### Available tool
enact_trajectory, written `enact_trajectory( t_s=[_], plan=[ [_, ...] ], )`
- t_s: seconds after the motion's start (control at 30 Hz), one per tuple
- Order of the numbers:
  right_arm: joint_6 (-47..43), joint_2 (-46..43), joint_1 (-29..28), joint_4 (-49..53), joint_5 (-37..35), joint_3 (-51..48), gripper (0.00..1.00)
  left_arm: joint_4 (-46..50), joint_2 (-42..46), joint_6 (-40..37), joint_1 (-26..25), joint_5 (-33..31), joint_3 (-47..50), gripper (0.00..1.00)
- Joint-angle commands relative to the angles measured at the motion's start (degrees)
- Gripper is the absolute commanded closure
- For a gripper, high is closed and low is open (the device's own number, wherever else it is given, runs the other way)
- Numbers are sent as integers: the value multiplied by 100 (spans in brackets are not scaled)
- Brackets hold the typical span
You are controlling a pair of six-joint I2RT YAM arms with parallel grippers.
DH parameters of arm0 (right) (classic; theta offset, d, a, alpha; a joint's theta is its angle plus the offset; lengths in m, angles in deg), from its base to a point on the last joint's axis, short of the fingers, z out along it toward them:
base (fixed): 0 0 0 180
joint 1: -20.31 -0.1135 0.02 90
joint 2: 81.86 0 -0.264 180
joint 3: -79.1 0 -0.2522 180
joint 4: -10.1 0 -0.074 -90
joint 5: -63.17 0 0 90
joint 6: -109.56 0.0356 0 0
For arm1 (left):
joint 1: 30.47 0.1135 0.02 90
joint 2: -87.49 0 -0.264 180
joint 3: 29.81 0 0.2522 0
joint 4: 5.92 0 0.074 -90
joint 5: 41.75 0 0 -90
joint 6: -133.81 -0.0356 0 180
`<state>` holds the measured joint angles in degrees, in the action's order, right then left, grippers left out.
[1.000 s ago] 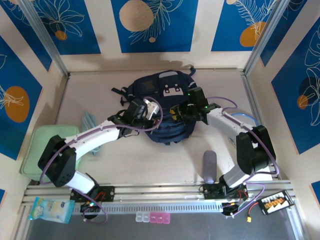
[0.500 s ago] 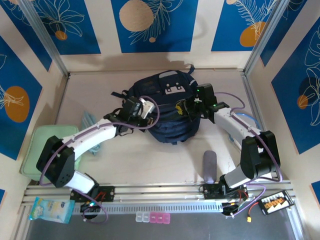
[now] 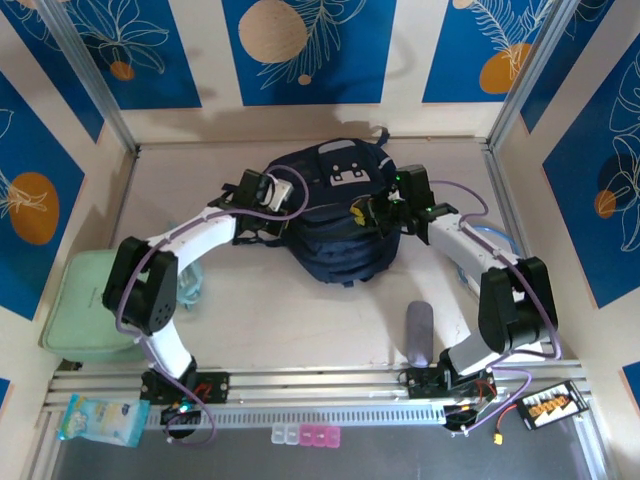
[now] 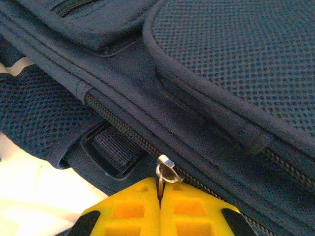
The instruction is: Pack books, pencil case, and school supplies into a backpack
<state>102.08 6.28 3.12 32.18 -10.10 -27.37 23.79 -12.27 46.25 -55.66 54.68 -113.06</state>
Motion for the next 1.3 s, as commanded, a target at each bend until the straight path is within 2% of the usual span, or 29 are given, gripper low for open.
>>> enact_trajectory(
  t_s=[0.0,0.1,0.13,0.2,0.27,0.4,0.43,0.57,0.63,0.73,0.9,1.0,1.13,1.27],
  plan=[
    [-89,200,-99,-269,146,282,89,92,-146,-98,227,-90,-272,100],
    [-120,474,-219,-294,150,508,89,102,-171,-42,323,-98,-304,98],
    [-117,586,-247,-293,186,607,89,109,-160,2,371,-110,-310,93],
    [-98,800,-296,-367,237,751,89,235,-80,162,463,-215,-295,69],
    [-173,987,-346,-303,217,932,89,427,134,540,530,-628,-172,48],
    [-345,1165,-397,-106,178,1088,87,1046,796,1140,547,-1254,280,40],
    [-425,1174,-399,-23,164,1110,84,1193,1026,1303,552,-1426,423,38],
    [-1126,1070,-452,691,-166,1248,55,1786,1907,1711,643,-2054,773,26],
    [-1462,914,-472,1010,-411,1241,45,2059,2204,1871,783,-2378,874,21],
    [-1822,605,-495,1266,-730,1091,37,2261,2432,2086,1157,-2690,1070,15],
    [-2339,115,-609,1655,-1446,860,30,2175,2148,2361,2013,-2327,1204,13],
    [-2522,-209,-691,1716,-1928,617,27,2065,1611,2345,2406,-2184,972,18],
    [-2728,-615,-785,1829,-2419,418,26,2090,826,2182,2709,-2130,434,33],
    [-2890,-934,-903,1897,-2893,322,25,2256,230,1984,2795,-2245,-32,50]
  ],
)
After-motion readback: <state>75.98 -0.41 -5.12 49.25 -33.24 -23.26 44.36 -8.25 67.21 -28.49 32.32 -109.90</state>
